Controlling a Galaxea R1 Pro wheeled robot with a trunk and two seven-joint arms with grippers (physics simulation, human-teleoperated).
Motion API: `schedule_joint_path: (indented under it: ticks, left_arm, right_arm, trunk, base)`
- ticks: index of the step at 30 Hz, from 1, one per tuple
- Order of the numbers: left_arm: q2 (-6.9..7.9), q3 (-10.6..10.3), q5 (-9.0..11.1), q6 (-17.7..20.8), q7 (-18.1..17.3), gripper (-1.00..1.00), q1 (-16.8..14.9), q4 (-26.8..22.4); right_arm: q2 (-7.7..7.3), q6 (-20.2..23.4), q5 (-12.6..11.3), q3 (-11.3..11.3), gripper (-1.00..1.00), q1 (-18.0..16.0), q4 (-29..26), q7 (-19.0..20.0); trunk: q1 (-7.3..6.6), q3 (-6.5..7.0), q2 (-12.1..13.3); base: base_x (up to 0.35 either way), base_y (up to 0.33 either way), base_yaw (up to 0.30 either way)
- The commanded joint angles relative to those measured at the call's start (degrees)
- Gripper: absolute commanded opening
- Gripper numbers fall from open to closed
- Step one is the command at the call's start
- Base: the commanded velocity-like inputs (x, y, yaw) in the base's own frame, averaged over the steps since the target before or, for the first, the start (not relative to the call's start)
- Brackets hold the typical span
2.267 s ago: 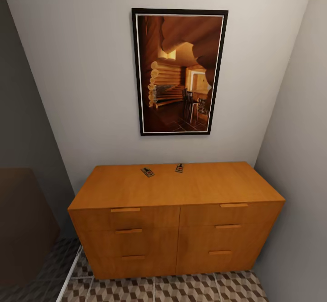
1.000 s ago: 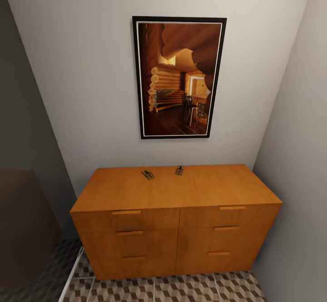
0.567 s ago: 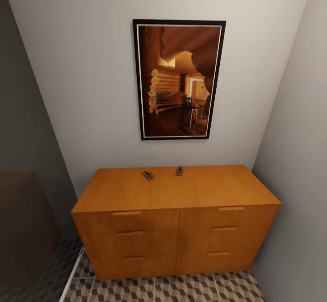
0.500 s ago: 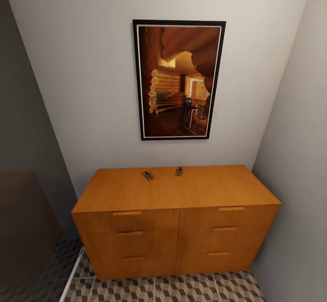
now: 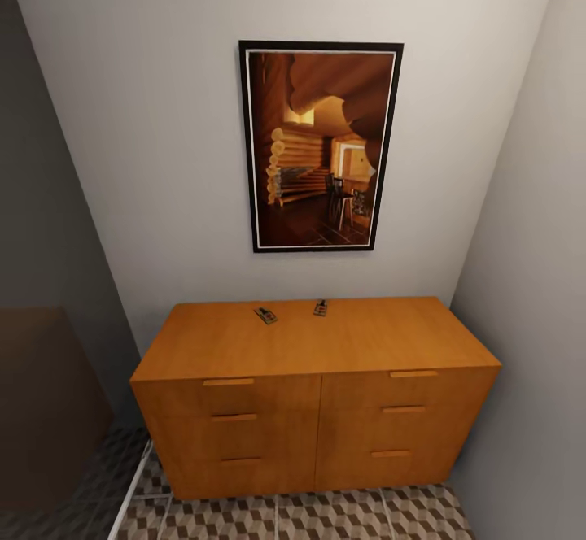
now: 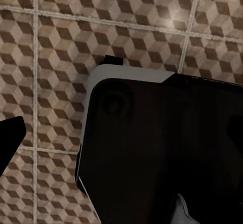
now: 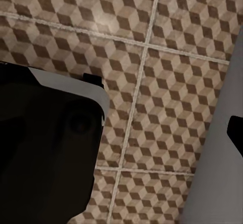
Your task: Take the four mousetraps from the cabinet in the bathroom and place them on the bathroom floor. Make sure all four end up on the same floor surface, and ensure that at least two of them are either under or directly next to the same bathroom sink.
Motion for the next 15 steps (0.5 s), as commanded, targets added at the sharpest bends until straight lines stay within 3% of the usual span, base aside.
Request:
schedule_joint_path:
  ticks: [1, 9, 15]
  left_arm:
    - [0.00, -0.3, 0.4, -0.1, 0.1, 1.00, 0.0, 0.0]
    - [0.00, -0.3, 0.4, -0.1, 0.1, 1.00, 0.0, 0.0]
    - [0.00, -0.3, 0.4, -0.1, 0.1, 1.00, 0.0, 0.0]
  right_arm:
    - [0.01, -0.2, 0.6, -0.5, 1.00, -0.1, 0.2, -0.3]
    - [0.01, -0.2, 0.6, -0.5, 1.00, -0.1, 0.2, -0.3]
    - [0.01, -0.2, 0.6, -0.5, 1.00, -0.1, 0.2, -0.3]
  trunk:
    - [-0.20, 0.07, 0.3]
    - [-1.95, 1.51, 3.5]
    - [-1.95, 1.51, 3.5]
  base:
    - [0.000, 0.000, 0.000]
    - [0.000, 0.000, 0.000]
    - [0.000, 0.000, 0.000]
